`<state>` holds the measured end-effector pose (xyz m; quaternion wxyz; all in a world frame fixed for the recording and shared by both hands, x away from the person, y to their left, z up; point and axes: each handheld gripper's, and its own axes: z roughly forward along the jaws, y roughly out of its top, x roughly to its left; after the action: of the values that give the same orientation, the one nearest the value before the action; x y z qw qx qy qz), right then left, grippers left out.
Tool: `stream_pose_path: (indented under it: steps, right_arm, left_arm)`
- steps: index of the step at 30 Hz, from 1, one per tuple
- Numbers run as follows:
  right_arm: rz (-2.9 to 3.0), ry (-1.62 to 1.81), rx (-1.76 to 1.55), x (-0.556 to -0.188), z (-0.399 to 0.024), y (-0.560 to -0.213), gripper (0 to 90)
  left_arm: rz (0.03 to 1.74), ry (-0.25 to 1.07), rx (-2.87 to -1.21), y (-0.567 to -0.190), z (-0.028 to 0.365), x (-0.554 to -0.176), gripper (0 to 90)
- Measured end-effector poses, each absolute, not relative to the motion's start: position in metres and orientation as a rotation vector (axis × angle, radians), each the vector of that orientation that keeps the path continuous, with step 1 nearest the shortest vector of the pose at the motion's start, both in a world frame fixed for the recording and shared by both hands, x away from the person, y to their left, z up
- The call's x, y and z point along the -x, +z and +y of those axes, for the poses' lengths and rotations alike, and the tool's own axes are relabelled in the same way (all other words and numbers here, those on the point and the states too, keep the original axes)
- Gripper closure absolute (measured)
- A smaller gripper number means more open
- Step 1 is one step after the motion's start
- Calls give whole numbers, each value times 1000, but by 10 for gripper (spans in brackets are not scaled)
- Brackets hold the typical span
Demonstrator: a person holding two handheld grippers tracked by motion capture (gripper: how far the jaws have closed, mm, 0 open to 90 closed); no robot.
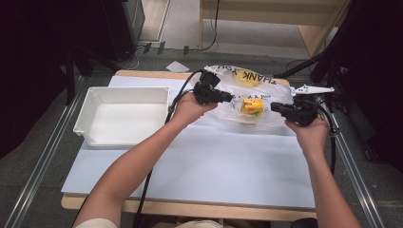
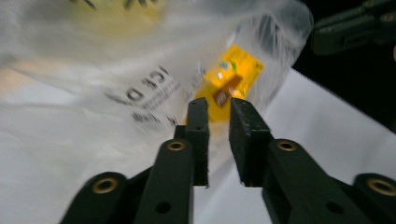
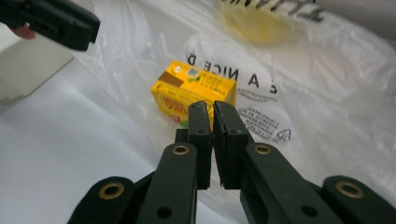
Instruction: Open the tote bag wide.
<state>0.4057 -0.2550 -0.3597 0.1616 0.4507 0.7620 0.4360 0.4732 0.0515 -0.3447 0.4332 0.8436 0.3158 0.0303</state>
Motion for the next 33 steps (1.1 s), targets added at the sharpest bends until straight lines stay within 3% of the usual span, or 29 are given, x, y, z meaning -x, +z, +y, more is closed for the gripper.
stream_pose_path:
  steps: [6, 14, 19, 33]
  right_arm:
    - [2152, 1237, -1278, -429, -247, -338, 883]
    - [2124, 1204, -1315, -463, -242, -343, 883]
    - [2098, 1132, -1402, -492, -248, -366, 885]
    - [2109, 1045, -1509, -525, -254, -420, 885]
  left_arm:
    - [854, 146, -2058, -320, 51, -502, 844]
    - [940, 185, -2066, -341, 45, -532, 843]
    - [1016, 209, -2074, -371, 37, -549, 839]
    - [1108, 208, -2110, -432, 24, -572, 832]
